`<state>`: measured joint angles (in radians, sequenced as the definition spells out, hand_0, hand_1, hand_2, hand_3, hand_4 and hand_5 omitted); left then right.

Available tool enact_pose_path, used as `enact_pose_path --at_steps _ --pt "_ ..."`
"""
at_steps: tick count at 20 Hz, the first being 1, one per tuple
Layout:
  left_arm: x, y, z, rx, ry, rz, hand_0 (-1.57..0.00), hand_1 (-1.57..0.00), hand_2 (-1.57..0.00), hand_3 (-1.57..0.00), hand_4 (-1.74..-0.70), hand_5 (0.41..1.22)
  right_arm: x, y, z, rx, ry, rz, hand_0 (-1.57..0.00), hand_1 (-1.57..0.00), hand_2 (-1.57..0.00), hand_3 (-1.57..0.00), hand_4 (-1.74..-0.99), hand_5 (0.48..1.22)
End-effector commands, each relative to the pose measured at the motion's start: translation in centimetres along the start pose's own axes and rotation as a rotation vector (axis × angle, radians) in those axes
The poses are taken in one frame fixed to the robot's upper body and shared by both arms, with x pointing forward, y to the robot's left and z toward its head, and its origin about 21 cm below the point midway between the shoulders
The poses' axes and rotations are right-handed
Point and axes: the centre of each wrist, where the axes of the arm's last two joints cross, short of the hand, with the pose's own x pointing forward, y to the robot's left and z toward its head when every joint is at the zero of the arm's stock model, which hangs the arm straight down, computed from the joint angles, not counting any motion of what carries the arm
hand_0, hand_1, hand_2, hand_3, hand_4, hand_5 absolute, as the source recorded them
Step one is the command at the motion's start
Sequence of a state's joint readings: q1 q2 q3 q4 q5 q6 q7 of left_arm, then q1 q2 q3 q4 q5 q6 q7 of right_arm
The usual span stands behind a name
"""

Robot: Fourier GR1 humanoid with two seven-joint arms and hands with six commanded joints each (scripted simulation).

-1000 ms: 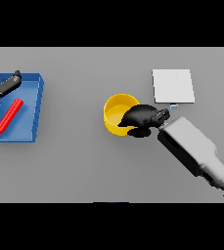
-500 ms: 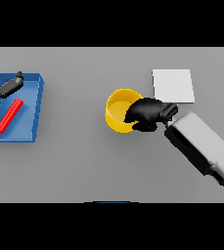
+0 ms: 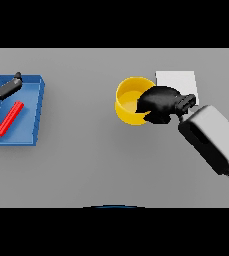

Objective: Pick up the red beaker and tilt it to pour out 1 green nut into yellow bowl. Pick up the yellow bowl and place it on the metallic measuring scale.

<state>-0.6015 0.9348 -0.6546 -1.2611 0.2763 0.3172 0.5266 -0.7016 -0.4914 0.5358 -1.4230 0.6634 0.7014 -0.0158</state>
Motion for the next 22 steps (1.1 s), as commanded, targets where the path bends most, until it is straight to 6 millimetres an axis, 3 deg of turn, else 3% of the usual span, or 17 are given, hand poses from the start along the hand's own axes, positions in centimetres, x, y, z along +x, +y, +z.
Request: enact_pose_path --at_steps 1,5,10,17,22 --pt "-0.1 0.2 -0.1 0.002 -0.006 -0.003 0.0 0.0 0.0 0.0 -0.8 0.723 0.1 -0.6 0.1 -0.011 -0.002 0.012 -1.57 -1.57 -1.56 -1.24 -1.719 1.22" --pt "0.3 0.4 0.1 0.005 -0.013 0.004 0.0 0.0 0.0 0.0 -0.81 0.741 -2.1 -1.9 1.5 -0.061 0.057 0.038 -1.57 -1.57 -1.57 -1.33 -1.72 1.221" --pt "0.3 0.2 0.7 0.011 0.007 -0.01 0.0 0.0 0.0 0.0 -0.81 0.739 -6.0 -3.0 1.7 -0.121 0.181 0.012 -1.57 -1.57 -1.57 -1.23 -1.72 1.221" --pt "0.7 0.1 1.0 0.002 0.028 -0.009 0.0 0.0 0.0 0.0 -0.83 0.774 -10.9 -1.4 2.1 -0.128 0.288 -0.079 -1.57 -1.57 -1.57 -1.17 -1.72 1.221" --pt "0.7 0.6 0.7 0.014 0.045 -0.008 0.0 0.0 0.0 0.0 -0.82 0.756 -13.2 0.6 1.2 -0.122 0.361 -0.123 -1.57 -1.57 -1.57 -1.31 -1.723 1.221"
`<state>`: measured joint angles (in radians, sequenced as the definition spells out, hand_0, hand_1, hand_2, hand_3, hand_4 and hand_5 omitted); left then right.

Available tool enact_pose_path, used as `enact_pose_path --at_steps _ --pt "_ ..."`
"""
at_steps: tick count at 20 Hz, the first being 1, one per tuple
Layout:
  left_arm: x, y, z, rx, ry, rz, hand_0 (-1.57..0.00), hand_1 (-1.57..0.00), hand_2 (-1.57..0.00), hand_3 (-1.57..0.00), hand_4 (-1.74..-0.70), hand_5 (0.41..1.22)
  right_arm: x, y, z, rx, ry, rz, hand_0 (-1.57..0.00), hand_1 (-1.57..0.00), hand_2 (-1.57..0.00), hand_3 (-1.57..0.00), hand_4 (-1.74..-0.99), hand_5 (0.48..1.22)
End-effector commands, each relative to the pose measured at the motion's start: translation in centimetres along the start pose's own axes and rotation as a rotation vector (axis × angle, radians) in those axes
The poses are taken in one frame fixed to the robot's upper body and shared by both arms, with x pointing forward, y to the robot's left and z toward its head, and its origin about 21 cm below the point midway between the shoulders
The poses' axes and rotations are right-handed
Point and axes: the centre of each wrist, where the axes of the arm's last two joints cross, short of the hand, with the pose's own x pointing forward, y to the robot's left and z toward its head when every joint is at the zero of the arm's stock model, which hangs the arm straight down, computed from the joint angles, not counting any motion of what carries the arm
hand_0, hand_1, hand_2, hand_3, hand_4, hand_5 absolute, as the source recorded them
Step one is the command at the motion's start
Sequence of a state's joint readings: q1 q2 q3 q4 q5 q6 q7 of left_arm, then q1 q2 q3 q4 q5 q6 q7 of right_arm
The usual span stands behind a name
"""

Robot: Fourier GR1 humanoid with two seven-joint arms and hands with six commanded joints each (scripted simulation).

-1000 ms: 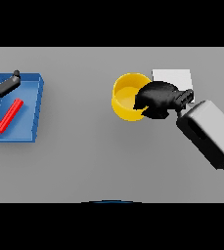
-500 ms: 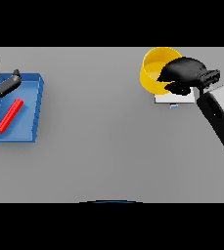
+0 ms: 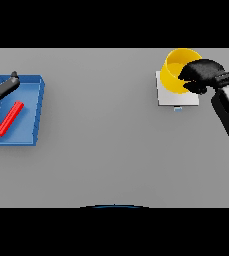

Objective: Pick up the red beaker and tilt it to pour out 1 green nut into yellow bowl. Pick up the yellow bowl and place it on the metallic measuring scale.

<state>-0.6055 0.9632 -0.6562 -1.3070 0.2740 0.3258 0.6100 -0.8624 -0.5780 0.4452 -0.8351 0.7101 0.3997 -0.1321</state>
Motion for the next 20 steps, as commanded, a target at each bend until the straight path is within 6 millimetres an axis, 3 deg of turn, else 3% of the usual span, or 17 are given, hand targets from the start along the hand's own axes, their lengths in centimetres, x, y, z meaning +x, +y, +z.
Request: enact_pose_path --at_steps 1,7,11,13,14,15,17,20 --pt "-0.3 0.0 -0.1 0.001 0.0 -0.002 0.0 0.0 0.0 0.0 -0.81 0.757 -0.1 0.7 -0.5 -0.001 0.008 0.0 -1.57 -1.57 -1.57 -1.36 -1.724 1.221" --pt "-0.3 -0.1 0.0 -0.003 -0.009 -0.006 0.0 0.0 0.0 0.0 -0.8 0.729 -0.7 2.5 -1.9 0.012 0.029 -0.025 -1.57 -1.5 -1.56 -1.5 -1.727 1.221" --pt "0.0 -0.2 0.0 0.004 -0.011 0.0 0.0 0.0 0.0 0.0 -0.81 0.734 -1.2 2.9 -2.2 0.022 0.033 -0.04 -1.55 -1.42 -1.57 -1.48 -1.721 1.221" --pt "-0.3 -0.4 -0.1 -0.003 -0.01 -0.002 0.0 0.0 0.0 0.0 -0.81 0.74 -1.1 2.9 -2.5 0.031 0.035 -0.051 -1.54 -1.41 -1.57 -1.17 -1.728 1.221" --pt "-0.3 -0.4 -0.1 -0.008 -0.011 -0.006 0.0 0.0 0.0 0.0 -0.81 0.745 -0.8 2.6 -2.7 0.041 0.043 -0.066 -1.54 -1.44 -1.5 -1.02 -1.659 1.221" --pt "0.1 -0.2 -0.3 -0.006 -0.004 -0.008 0.0 0.0 0.0 0.0 -0.81 0.745 -0.9 2.8 -2.8 0.049 0.051 -0.078 -1.52 -1.35 -1.35 -0.91 -1.596 1.134" --pt "0.0 -0.4 -0.4 -0.008 0.001 -0.005 0.0 0.0 0.0 0.0 -0.81 0.744 -1.1 3.0 -2.8 0.06 0.048 -0.094 -0.98 -0.87 -0.95 -0.76 -1.504 0.983" --pt "0.2 -0.5 -0.8 -0.01 0.0 -0.012 0.0 0.0 0.0 0.0 -0.81 0.74 -1.3 2.6 -2.8 0.077 0.057 -0.095 -0.5 -0.44 -0.6 -0.64 -1.425 0.851"
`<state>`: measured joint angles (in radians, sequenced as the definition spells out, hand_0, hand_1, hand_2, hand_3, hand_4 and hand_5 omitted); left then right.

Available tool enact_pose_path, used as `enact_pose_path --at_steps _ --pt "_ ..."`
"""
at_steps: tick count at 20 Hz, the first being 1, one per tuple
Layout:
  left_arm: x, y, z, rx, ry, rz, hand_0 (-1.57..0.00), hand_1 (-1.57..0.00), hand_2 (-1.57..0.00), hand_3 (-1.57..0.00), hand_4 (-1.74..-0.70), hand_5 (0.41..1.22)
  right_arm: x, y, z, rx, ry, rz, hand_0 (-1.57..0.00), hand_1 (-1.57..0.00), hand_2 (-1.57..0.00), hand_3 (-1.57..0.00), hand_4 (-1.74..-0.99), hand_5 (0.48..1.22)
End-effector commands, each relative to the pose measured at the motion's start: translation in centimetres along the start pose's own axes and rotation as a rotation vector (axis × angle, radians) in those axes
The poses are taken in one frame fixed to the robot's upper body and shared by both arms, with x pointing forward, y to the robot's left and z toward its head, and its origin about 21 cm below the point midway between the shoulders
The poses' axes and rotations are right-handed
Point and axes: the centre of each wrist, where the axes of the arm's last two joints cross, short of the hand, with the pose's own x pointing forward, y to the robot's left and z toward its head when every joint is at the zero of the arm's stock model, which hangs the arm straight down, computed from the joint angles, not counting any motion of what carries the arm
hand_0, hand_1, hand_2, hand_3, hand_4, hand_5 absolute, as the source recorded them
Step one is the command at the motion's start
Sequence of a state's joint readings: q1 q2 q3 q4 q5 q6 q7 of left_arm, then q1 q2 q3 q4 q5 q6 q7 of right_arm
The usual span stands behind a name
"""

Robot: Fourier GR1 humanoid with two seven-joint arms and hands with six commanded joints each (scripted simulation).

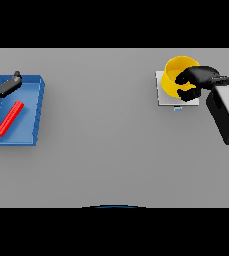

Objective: Pick up the red beaker and tilt it to pour out 1 green nut into yellow bowl. Pick up the yellow bowl and place it on the metallic measuring scale.

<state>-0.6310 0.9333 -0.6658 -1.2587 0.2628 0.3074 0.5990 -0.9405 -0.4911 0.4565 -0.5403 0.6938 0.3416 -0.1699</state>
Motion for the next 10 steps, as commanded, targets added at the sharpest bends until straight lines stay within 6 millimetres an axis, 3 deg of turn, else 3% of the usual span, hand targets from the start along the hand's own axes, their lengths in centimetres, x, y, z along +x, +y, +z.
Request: enact_pose_path --at_steps 1,5,10 --pt "-0.3 -0.13 -0.29 0.004 0.001 -0.002 0.0 0.0 0.0 0.0 -0.81 0.738 -0.14 -0.04 -0.03 0.004 -0.002 0.004 -0.4 -0.35 -0.52 -0.6 -1.41 0.821" --pt "0.16 -0.61 -0.51 0.0 -0.001 0.012 0.0 0.0 0.0 0.0 -0.81 0.736 -0.47 0.35 -0.21 0.026 -0.028 0.025 -0.16 -0.14 -0.29 -0.47 -1.356 0.755" --pt "0.04 -0.13 -0.06 0.003 0.003 0.02 0.0 0.0 0.0 0.0 -0.82 0.734 0.07 0.3 -0.65 0.048 -0.033 0.051 -0.05 -0.05 -0.12 -0.35 -1.308 0.733"
